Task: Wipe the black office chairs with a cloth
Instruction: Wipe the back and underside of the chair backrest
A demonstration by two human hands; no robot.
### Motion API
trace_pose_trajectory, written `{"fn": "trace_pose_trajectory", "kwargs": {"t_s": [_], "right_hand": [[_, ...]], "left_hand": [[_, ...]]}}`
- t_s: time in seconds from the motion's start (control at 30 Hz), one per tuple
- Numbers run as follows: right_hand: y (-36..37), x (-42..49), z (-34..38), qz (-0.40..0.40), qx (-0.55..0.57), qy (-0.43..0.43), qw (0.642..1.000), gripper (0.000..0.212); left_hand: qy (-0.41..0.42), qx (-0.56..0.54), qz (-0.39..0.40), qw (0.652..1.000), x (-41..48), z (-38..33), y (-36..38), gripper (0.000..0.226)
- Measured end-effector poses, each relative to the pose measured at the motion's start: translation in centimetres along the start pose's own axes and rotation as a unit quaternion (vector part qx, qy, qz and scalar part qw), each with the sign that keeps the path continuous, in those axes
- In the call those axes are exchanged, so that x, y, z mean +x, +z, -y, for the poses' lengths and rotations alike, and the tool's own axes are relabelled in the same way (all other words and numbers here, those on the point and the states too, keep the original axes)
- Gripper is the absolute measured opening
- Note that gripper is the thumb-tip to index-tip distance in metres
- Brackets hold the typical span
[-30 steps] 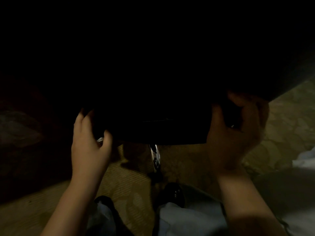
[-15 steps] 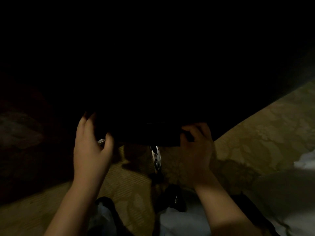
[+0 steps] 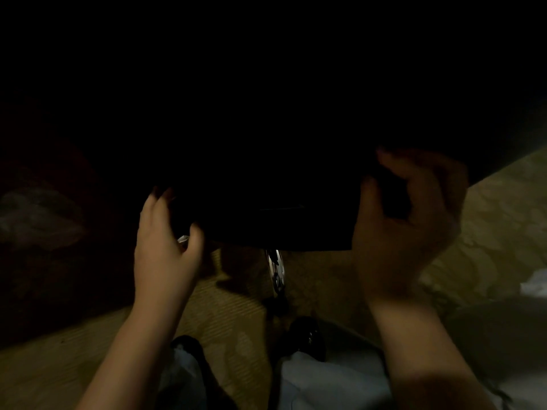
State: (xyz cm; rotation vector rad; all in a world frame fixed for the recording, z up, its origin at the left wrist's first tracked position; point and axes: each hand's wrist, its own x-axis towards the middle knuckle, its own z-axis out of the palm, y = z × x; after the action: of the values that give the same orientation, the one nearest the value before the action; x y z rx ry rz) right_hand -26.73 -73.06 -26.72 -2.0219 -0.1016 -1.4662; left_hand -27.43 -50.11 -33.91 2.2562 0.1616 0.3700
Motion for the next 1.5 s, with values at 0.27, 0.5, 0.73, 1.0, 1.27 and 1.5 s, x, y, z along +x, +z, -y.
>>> {"fn": "trace_pose_trajectory", "kwargs": {"t_s": [0.27,0.5,0.73,1.0,1.27,1.5], "right_hand": [[2.4,-8.9,-4.1,0.245,-0.094,0.107,0.959,0.022],[2.5,-9.0,-4.3,0.259,-0.104,0.122,0.953,0.023],[1.5,-3.5,-0.6,0.126,-0.025,0.043,0.991,0.018],[1.7,-2.9,-0.7,0.09,-0.022,0.01,0.996,0.017],[2.8,-10.7,-5.2,0.309,-0.096,0.161,0.933,0.028],[2.4,-9.6,-4.5,0.277,-0.129,0.174,0.936,0.027]], "left_hand": [[-0.007,0.005,0.0,1.0,-0.1,-0.2,-0.2,0.059],[-0.019,0.005,0.004,1.0,0.1,0.1,-0.3,0.059],[-0.031,0.007,0.005,0.999,0.0,-0.1,-0.5,0.062],[-0.029,0.008,0.001,1.0,-0.1,0.1,-0.6,0.062],[-0.044,-0.003,0.004,0.999,0.0,0.5,-0.7,0.062],[-0.043,-0.006,-0.006,0.999,0.3,0.9,-1.2,0.062]]}}
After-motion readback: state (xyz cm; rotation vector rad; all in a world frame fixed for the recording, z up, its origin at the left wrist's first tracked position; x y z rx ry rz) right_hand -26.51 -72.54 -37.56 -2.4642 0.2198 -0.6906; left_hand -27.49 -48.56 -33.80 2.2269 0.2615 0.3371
